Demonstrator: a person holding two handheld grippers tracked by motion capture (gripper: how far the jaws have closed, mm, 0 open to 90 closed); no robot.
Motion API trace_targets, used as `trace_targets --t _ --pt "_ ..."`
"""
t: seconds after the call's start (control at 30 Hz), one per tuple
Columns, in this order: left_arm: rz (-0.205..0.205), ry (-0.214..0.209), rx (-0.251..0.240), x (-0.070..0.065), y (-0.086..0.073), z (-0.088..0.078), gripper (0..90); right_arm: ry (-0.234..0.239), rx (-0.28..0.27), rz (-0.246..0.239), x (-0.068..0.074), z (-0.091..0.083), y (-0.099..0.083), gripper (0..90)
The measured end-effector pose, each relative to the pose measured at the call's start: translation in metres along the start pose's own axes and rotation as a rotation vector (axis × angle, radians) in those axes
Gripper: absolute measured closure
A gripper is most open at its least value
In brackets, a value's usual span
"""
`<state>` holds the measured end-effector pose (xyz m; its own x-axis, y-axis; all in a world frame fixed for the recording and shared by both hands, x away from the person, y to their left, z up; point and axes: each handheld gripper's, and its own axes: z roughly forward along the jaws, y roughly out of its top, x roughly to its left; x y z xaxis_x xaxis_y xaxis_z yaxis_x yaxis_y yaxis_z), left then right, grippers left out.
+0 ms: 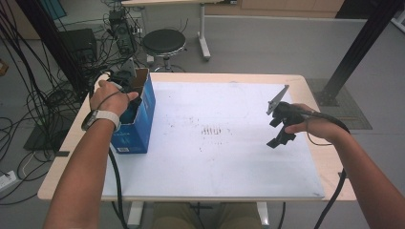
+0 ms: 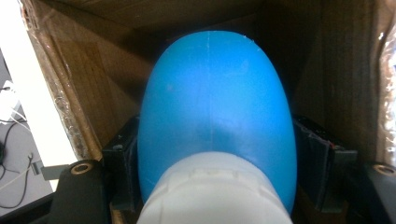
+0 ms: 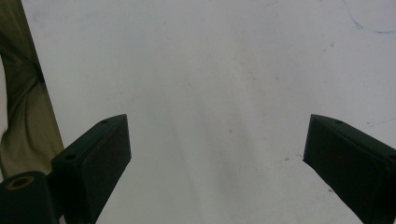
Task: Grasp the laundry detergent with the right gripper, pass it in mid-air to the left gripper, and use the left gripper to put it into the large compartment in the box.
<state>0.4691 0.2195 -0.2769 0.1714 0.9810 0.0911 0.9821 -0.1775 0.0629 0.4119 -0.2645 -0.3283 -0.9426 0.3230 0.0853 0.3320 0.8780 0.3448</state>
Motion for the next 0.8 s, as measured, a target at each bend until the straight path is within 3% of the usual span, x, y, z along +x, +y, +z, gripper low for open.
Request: trace_targets --t 0.3,0.8 --pt "-0.003 -0.015 -0.014 0.002 -0.002 -0.003 28.0 0.003 0.005 -0.003 0.001 0.000 0.001 7.4" --pt "0.029 -0.013 -0.041 0.003 -0.008 -0.019 24.7 0.006 0.009 -0.013 0.003 0.002 0.005 7.4"
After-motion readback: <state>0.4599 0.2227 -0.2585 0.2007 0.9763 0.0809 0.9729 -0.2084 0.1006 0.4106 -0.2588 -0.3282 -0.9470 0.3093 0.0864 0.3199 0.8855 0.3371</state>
